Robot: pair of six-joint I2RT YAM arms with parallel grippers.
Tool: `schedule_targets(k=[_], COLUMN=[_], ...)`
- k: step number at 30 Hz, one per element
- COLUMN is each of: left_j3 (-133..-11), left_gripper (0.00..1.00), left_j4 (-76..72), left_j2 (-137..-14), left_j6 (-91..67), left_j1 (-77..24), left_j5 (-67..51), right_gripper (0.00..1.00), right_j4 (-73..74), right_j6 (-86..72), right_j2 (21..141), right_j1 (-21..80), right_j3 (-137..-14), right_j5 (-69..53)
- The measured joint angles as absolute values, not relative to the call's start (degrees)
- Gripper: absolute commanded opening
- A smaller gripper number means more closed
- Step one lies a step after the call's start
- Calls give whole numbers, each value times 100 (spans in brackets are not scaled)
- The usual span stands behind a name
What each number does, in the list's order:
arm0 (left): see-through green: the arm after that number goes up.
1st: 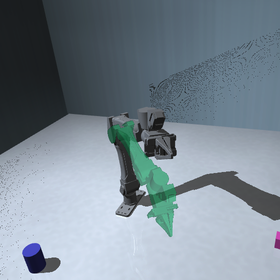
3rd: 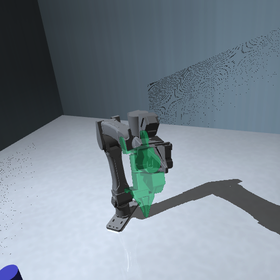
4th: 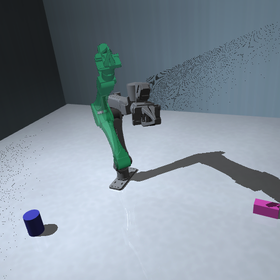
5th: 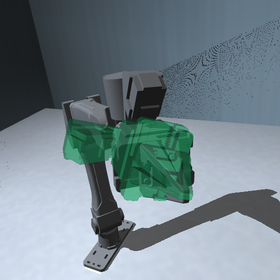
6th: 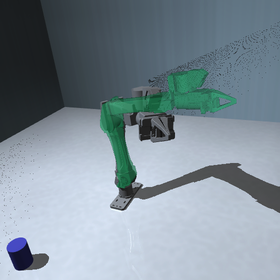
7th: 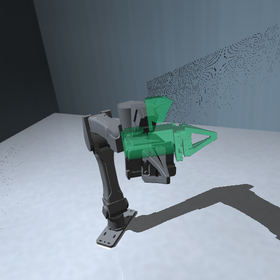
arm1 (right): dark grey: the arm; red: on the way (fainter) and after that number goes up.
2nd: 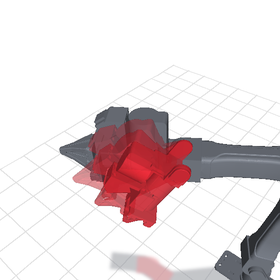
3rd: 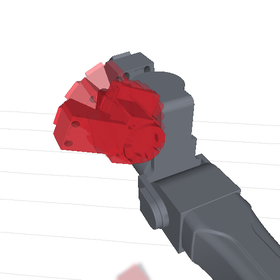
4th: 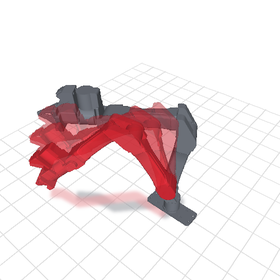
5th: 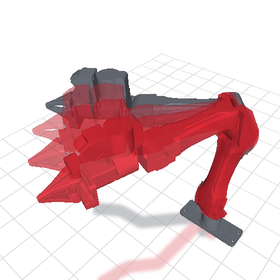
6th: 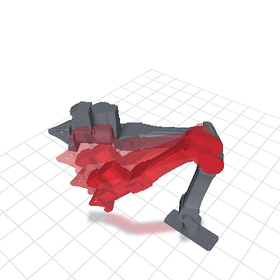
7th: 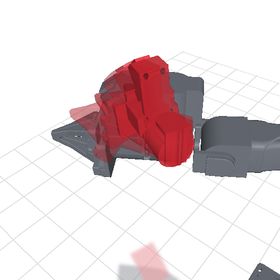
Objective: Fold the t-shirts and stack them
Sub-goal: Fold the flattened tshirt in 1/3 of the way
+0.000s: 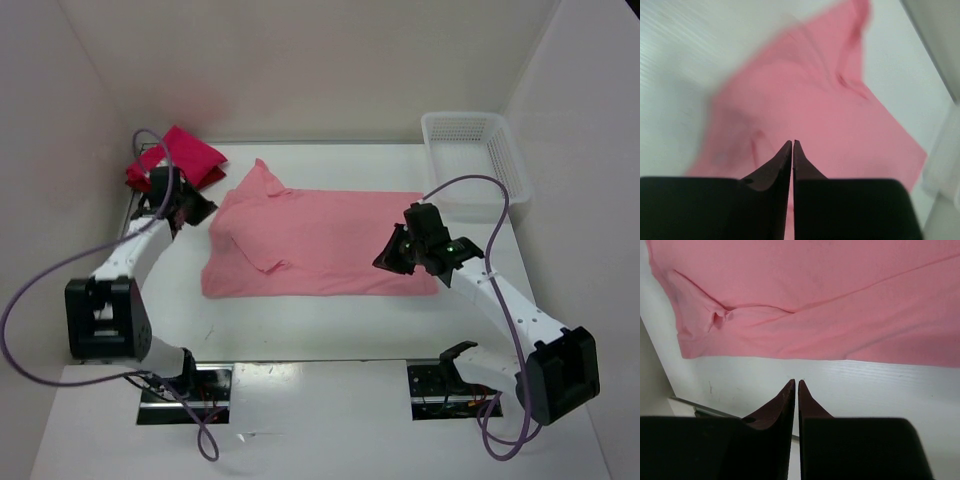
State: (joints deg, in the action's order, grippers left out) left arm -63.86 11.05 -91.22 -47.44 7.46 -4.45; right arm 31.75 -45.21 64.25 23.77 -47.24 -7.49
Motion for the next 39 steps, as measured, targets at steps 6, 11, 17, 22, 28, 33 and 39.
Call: schedule_targets(k=[6, 11, 17, 22, 28, 33, 39], left_j3=[-4737, -3682, -3594, -3656, -3656, -3798, -3881], left_gripper=[3, 59, 60, 52, 49, 45, 30], left_j4=[1059, 1142, 838, 596, 499, 403, 301], left_j2=[-7046, -6698, -7231, -7771, -7856, -8355, -8580], left_j6=[-5284, -6082, -6665, -6936, -7074, -7094, -7135], left_j1=[-821, -1313, -1485, -1640, -1656, -1686, -1743], left_j5=[-871, -1035, -1033, -965, -709, -617, -582], right_gripper=[0, 2, 3, 3, 5, 5, 5], right_j4=[3072, 3063, 3048, 3048, 3048, 3052, 3055], right_j6=[-4462, -4421, -4399, -4399, -4403, -4403, -4403], right_j2=[6617, 6687, 6667, 6479, 6344, 6342, 6340], right_j1=[2394, 2403, 2403, 2403, 2403, 2403, 2403], right_j3=[-4724, -4724, -4724, -4724, -4724, -4724, -4724], right_j5=[-803, -845, -888, -888, -888, -888, -884])
